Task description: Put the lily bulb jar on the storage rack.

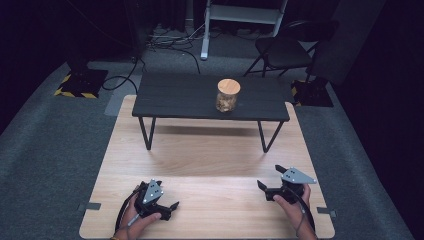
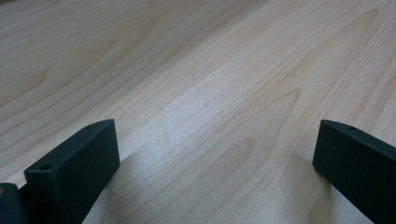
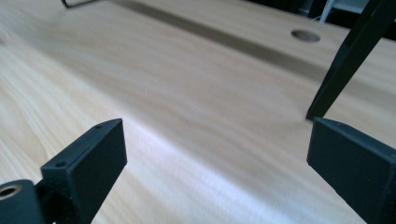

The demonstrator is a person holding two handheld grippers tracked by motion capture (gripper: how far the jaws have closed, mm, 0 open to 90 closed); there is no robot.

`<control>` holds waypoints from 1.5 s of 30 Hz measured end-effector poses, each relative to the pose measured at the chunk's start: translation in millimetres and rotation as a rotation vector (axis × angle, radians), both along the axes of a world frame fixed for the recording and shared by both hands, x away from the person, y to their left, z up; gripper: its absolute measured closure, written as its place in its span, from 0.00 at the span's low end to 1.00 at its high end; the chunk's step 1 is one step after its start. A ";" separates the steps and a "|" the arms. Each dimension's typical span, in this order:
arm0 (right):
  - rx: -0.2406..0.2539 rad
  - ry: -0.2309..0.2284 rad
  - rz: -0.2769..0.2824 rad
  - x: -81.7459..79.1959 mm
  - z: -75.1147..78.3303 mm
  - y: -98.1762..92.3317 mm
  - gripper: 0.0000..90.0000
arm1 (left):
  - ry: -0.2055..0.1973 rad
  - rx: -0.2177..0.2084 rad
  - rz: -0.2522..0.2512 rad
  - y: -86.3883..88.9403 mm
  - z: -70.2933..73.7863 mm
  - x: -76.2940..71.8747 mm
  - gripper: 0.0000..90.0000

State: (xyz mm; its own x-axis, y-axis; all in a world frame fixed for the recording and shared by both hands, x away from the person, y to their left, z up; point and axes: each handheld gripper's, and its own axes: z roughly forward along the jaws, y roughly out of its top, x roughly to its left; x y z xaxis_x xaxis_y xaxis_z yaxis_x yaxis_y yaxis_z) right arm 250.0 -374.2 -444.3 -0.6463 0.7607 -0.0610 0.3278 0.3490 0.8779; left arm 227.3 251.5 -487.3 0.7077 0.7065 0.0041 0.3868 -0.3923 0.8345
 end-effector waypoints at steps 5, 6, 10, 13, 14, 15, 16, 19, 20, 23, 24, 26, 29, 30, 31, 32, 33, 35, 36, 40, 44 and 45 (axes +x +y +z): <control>-0.014 0.032 0.001 -6.9 -11.2 -1.1 0.05 | 0.000 0.000 0.000 0.0 0.0 0.0 0.01; -0.018 0.040 0.001 -7.9 -13.4 -1.2 0.05 | 0.000 0.000 0.000 0.0 0.0 0.0 0.01; -0.033 0.075 0.010 -9.7 -20.5 -1.3 0.05 | 0.000 0.000 0.000 0.0 0.0 0.0 0.01; -0.037 0.096 0.008 -11.9 -26.0 -1.6 0.05 | 0.000 0.000 0.000 0.0 0.0 0.0 0.01; -0.039 0.102 0.008 -12.3 -27.5 -1.7 0.05 | 0.000 0.000 0.000 0.0 0.0 0.0 0.01; -0.043 0.105 0.006 -13.0 -28.8 -1.6 0.05 | 0.000 0.000 0.000 0.0 0.0 0.0 0.01; -0.042 0.112 0.005 -13.0 -30.1 -2.0 0.05 | 0.000 0.000 0.000 0.0 0.0 0.0 0.01; -0.034 0.116 -0.002 -14.7 -34.5 -3.3 0.04 | 0.000 0.000 0.000 0.0 0.0 0.0 0.01; -0.035 0.119 -0.003 -14.4 -33.8 -3.5 0.04 | 0.000 0.000 0.000 0.0 0.1 0.0 0.01; -0.028 0.111 -0.006 -15.7 -36.2 -3.7 0.03 | 0.000 0.000 0.000 0.0 0.0 0.0 0.01; -0.028 0.111 -0.004 -15.7 -36.4 -4.1 0.03 | 0.000 0.000 0.000 0.0 0.0 -0.1 0.01; -0.028 0.111 -0.002 -15.6 -36.4 -4.6 0.03 | 0.000 0.000 0.000 0.0 0.0 -0.1 0.01; -0.028 0.111 -0.002 -15.5 -36.5 -4.6 0.03 | 0.000 0.000 0.000 0.0 -0.1 -0.1 0.01; -0.028 0.111 -0.002 -15.6 -36.5 -4.6 0.03 | 0.000 0.000 0.000 0.0 0.0 -0.1 0.01; -0.028 0.111 -0.003 -15.6 -36.5 -4.5 0.03 | 0.000 0.000 0.000 0.0 0.0 -0.1 0.01; -0.028 0.111 -0.002 -15.5 -36.5 -4.6 0.03 | 0.000 0.000 0.000 0.0 -0.1 -0.1 0.01; -0.028 0.111 -0.002 -15.5 -36.5 -4.6 0.03 | 0.000 0.000 0.000 0.0 -0.1 -0.1 0.01; -0.028 0.111 -0.002 -15.5 -36.5 -4.5 0.03 | 0.000 0.000 0.000 0.0 -0.1 -0.1 0.01; -0.028 0.111 -0.002 -15.5 -36.5 -4.6 0.03 | 0.000 0.000 0.000 0.0 -0.1 -0.1 0.01; -0.028 0.112 0.000 -15.3 -36.4 -4.7 0.02 | 0.000 0.000 0.000 0.0 -0.1 -0.1 0.01; -0.029 0.112 0.001 -15.2 -36.4 -4.7 0.02 | 0.000 0.000 0.000 0.0 -0.1 -0.1 0.01; -0.029 0.112 0.001 -15.2 -36.4 -4.7 0.02 | 0.000 0.000 0.000 0.0 -0.1 -0.1 0.01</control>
State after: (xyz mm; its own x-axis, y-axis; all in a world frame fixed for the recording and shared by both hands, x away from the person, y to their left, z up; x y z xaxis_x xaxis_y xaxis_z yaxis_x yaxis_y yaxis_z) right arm 234.8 -378.9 -480.7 -0.6510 0.7590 -0.0102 0.4230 0.3739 0.8254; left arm 227.2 251.5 -487.4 0.7078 0.7064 0.0040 0.3868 -0.3922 0.8346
